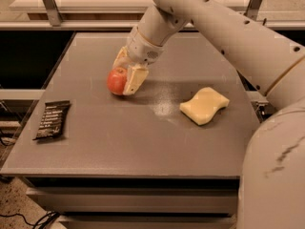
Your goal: Move apple near rxbar chocolate
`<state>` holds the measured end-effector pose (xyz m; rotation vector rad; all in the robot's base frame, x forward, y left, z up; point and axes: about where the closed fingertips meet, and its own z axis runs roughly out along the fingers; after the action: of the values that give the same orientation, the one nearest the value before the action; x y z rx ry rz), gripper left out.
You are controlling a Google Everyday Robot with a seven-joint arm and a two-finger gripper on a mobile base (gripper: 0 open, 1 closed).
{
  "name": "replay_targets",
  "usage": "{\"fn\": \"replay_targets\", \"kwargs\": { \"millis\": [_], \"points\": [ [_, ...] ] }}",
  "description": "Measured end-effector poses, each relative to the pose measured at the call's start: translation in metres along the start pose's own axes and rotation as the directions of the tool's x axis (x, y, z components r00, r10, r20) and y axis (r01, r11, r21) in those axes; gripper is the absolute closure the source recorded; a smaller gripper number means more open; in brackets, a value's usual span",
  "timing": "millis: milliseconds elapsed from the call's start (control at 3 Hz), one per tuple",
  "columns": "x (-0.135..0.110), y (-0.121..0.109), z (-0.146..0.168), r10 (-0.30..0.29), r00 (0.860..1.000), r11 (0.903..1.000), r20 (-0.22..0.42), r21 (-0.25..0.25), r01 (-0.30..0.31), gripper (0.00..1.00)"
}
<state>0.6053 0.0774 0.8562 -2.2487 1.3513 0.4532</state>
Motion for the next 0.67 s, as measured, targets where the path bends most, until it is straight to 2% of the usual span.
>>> {"fn": "replay_targets", "kwargs": {
  "millis": [333, 667],
  "points": [
    [-0.024, -0.001, 0.002, -0.083, 0.996, 0.9951, 0.039, -0.05, 0.085, 1.0],
    [-0.05, -0.001, 0.0, -0.173, 0.982, 0.9802, 0.078, -0.084, 0.179, 1.0]
  ]
}}
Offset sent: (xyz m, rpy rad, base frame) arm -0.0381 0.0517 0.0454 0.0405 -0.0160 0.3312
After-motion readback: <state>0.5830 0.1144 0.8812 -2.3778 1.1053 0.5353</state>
